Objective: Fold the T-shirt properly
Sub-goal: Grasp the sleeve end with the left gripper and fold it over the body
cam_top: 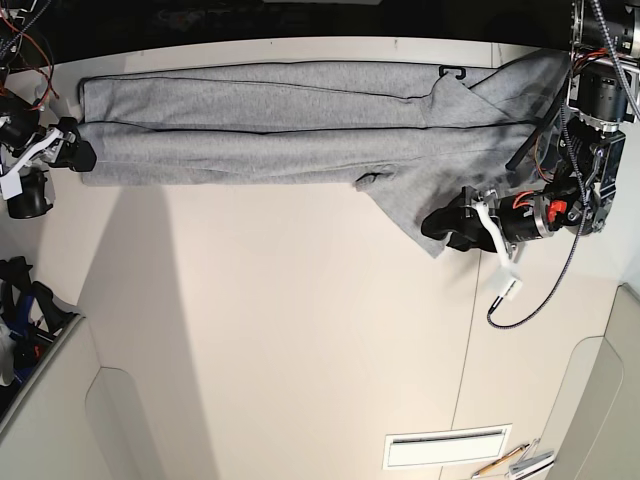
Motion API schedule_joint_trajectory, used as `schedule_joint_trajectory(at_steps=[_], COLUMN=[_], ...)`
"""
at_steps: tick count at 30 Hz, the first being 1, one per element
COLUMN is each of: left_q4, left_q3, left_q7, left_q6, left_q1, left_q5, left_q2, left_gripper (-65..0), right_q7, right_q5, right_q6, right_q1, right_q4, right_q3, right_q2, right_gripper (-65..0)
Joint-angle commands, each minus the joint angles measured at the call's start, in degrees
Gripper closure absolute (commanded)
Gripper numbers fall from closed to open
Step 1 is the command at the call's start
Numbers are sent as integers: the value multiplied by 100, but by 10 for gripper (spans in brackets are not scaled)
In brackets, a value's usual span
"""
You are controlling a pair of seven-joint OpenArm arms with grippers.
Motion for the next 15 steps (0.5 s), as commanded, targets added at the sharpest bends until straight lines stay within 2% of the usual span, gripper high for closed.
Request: schedule_joint_trajectory(at_steps=[1,4,5,8,9,13,15], left_q4=[4,4,4,4,4,4,4], left_q3=[101,164,164,164,164,164,164], left_q7=[297,297,297,297,297,297,299], left_q6=[62,62,62,62,62,62,62], left_q1=[-7,-7,-9,-9,-9,-24,-46], left_q5=[247,251,251,267,282,295,295], left_q2=[-50,-50,-52,-52,-52,-52,-55], left_gripper=[-434,-426,-389,-187,-143,-20,0], right_q7=[111,111,111,111,111,114,114], right_q5=[109,111,111,111,111,114,118], right_q6=[4,4,4,4,4,4,4], right_q1=[46,46,46,46,46,46,46], right_q4=[101,101,101,101,101,101,101], right_q3=[59,59,59,59,59,59,59], right_q2=[129,129,129,129,129,129,129], right_gripper=[-345,-345,-345,-345,-345,-345,-345])
